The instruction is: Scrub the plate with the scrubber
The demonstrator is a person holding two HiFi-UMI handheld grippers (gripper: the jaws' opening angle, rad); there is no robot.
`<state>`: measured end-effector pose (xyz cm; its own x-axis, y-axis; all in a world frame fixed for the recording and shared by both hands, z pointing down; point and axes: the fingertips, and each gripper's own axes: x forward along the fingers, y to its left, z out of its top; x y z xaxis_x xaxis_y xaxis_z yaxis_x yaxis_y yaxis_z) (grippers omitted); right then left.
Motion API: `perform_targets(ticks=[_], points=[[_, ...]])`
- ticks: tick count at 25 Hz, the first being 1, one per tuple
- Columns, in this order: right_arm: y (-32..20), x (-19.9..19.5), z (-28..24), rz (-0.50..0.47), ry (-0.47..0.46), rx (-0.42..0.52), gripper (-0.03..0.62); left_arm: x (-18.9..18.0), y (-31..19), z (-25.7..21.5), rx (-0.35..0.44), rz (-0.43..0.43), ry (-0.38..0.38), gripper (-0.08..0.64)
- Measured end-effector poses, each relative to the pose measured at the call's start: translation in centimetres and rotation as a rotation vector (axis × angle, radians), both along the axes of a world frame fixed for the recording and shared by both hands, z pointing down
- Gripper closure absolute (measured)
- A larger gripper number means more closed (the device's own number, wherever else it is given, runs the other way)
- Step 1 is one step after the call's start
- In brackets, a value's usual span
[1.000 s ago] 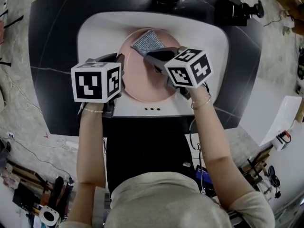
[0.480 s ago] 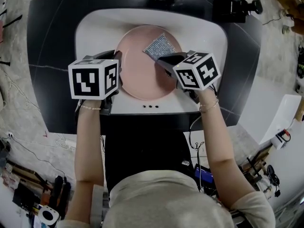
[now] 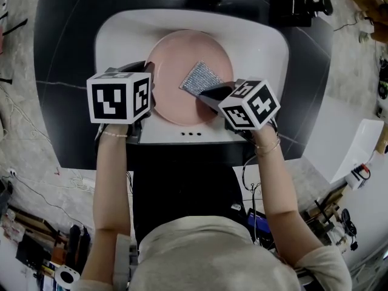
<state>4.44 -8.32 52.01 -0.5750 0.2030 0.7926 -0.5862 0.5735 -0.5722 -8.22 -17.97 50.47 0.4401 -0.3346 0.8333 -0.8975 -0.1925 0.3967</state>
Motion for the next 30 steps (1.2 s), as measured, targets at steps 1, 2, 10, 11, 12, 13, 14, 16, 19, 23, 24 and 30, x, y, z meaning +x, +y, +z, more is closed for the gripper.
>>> perform_targets(ticks=[1,2,10,11,12,13,14,16,19,23,24,30], points=[[0.3,-0.2,-0.1,-0.007,-0.007,-0.005,0.571,0.0,0.0,0.0,0.005,0.002,-0.005,0.517],[0.5,-0.4,-0.3,-0.014,-0.015,-0.009,0.571,-0.1,-0.1,0.0,0.010,0.003,-0.010,0.517],[1.7,-2.8,-1.2,-0.059,-0.072,-0.035,0.571,0.2,-0.1,0.1,0.010,0.009,0.000,0.517],[1.8,-3.1,-1.3,-0.056,-0.079,-0.040,0.571,0.2,0.0,0.2,0.008,0.011,-0.005,0.518],[1.8,-3.4,-1.4,-0.054,-0.086,-0.043,0.571,0.1,0.0,0.2,0.006,0.014,-0.010,0.518],[1.8,-3.7,-1.4,-0.053,-0.093,-0.046,0.571,0.1,0.0,0.2,0.007,0.016,-0.014,0.518],[1.8,-4.0,-1.5,-0.054,-0.101,-0.047,0.571,0.1,0.0,0.2,0.008,0.018,-0.016,0.518],[2.0,-4.6,-1.7,-0.058,-0.118,-0.050,0.571,0.1,-0.1,0.2,0.013,0.021,-0.019,0.518],[2.0,-5.5,-1.9,-0.059,-0.135,-0.051,0.571,0.1,-0.1,0.3,0.014,0.026,-0.027,0.518],[1.7,-6.6,-2.1,-0.041,-0.167,-0.049,0.571,0.0,0.0,0.3,0.014,0.027,-0.028,0.518],[1.5,-6.8,-2.1,-0.033,-0.174,-0.050,0.571,0.0,0.0,0.4,0.013,0.026,-0.028,0.518],[0.7,-7.5,-2.1,0.015,-0.193,-0.043,0.571,0.0,0.1,0.5,0.007,0.025,-0.027,0.518]])
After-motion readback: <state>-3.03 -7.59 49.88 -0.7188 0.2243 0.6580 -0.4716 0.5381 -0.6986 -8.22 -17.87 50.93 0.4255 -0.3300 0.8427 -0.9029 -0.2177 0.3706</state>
